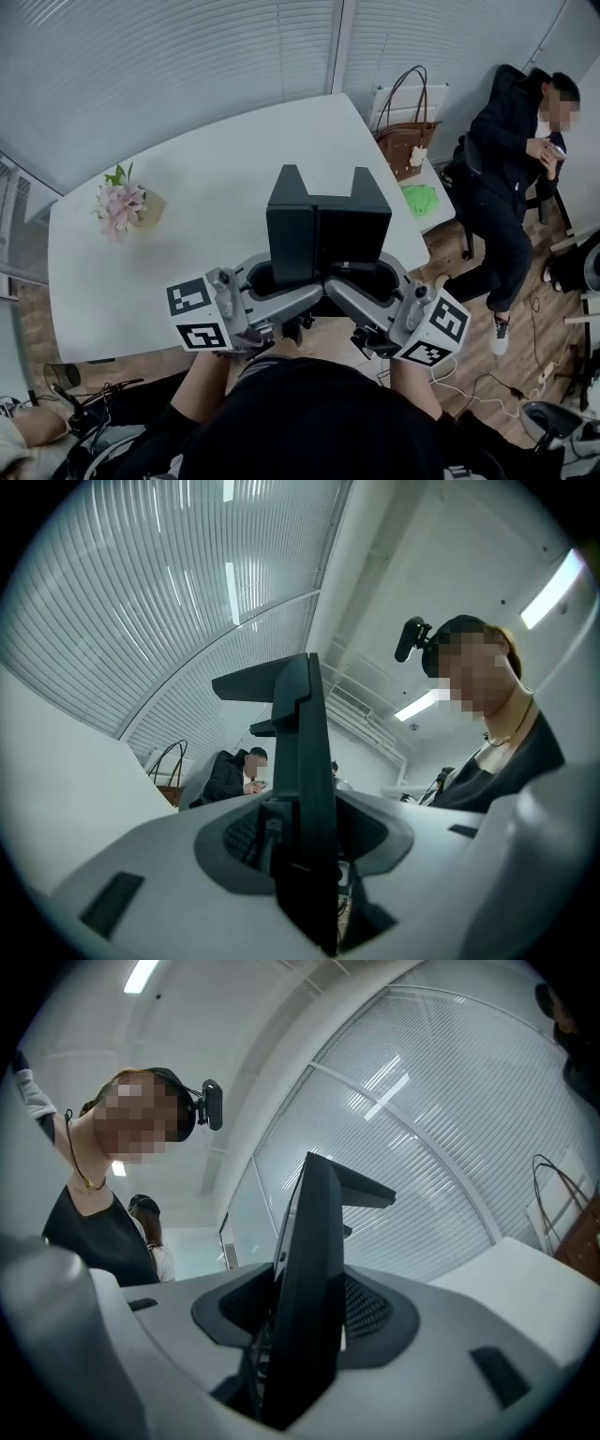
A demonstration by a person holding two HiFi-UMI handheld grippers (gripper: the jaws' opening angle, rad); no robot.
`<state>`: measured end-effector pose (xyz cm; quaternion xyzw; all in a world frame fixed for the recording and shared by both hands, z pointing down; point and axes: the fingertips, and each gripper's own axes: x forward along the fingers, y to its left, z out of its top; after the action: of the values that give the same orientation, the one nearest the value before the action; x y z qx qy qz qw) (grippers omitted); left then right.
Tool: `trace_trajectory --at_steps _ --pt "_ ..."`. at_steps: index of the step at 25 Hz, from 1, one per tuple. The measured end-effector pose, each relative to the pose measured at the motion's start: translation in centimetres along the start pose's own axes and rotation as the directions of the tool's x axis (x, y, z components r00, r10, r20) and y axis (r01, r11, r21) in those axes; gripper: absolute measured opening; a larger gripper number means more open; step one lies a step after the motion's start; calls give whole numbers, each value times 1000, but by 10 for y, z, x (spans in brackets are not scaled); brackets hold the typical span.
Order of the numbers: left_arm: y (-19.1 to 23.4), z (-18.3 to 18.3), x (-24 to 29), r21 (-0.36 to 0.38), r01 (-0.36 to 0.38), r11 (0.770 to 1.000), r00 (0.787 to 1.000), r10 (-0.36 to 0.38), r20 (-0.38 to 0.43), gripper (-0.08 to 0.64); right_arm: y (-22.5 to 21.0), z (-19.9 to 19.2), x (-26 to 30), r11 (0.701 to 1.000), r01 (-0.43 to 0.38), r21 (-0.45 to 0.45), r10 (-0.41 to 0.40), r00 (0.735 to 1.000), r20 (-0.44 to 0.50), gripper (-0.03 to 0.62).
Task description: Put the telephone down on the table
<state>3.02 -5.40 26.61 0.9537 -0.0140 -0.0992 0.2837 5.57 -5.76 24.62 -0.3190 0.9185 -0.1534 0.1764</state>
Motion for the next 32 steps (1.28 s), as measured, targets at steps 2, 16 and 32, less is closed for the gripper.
trace_trajectory --at_steps 2,16,32 --pt "8 7 1 -3 8 1000 1000 -8 -1 190 -7 3 7 1000 7 -3 -7 1000 3 210" --pt "61 36 6 -35 18 999 1000 -18 -3 190 -54 10 44 999 34 12 -34 999 5 210" --pt "95 43 3 -67 40 997 999 -42 -29 190 -83 2 64 996 86 34 -86 996 -2 210"
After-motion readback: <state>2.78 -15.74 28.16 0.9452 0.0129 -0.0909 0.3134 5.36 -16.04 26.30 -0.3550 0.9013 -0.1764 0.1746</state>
